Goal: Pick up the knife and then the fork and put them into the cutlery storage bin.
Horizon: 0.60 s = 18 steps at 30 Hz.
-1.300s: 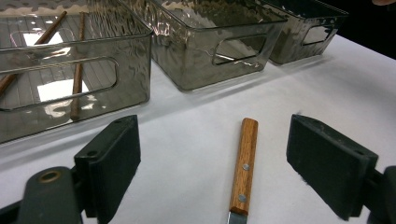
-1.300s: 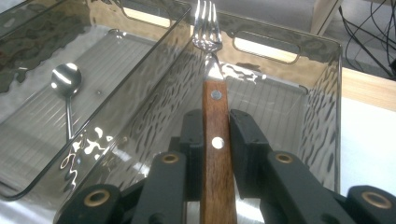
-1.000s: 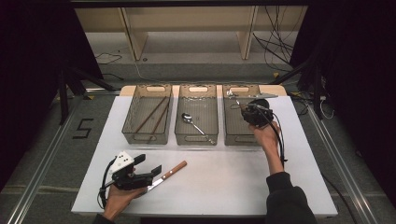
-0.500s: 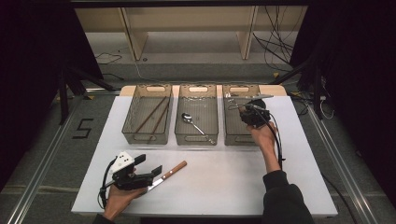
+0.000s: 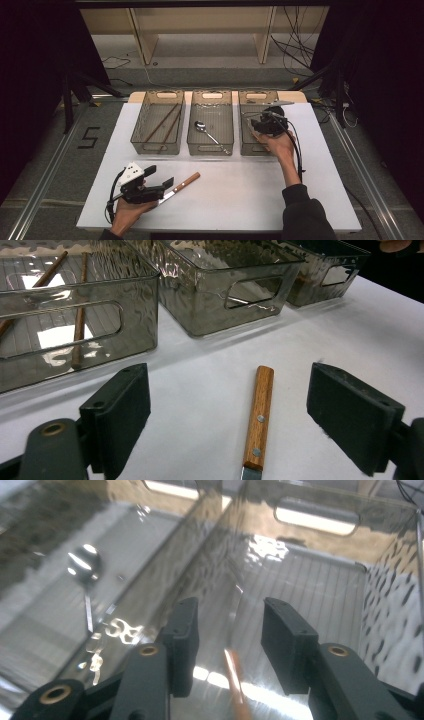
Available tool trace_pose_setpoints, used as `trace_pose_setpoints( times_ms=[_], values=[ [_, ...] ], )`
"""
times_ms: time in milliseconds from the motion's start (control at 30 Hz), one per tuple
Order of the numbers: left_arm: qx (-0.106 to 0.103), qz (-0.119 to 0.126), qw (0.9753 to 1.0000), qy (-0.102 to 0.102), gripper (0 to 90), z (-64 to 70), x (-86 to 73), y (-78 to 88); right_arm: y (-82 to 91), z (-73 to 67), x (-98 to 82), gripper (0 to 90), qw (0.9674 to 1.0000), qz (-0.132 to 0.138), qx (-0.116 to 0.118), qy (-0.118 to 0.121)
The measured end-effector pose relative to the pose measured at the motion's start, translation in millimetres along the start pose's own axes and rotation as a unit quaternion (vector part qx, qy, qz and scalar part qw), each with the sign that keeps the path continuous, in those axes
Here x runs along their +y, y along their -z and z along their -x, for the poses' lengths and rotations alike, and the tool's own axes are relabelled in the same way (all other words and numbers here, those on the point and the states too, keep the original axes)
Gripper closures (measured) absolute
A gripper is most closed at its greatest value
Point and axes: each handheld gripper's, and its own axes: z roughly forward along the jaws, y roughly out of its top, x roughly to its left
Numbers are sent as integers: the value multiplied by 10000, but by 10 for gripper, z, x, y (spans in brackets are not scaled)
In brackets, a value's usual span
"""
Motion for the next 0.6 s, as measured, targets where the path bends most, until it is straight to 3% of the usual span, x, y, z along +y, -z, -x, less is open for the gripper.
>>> trace_pose_setpoints(
  times_ms=[333, 600],
  values=[
    [2, -19, 10000, -15, 174, -3, -1, -9, 355, -66, -70, 461, 9986, 305, 424, 122],
    [3, -70, 10000, -24, 174, -14, -3, -8, 613, -212, -361, 406, 9925, 539, 1077, 223]
  ],
)
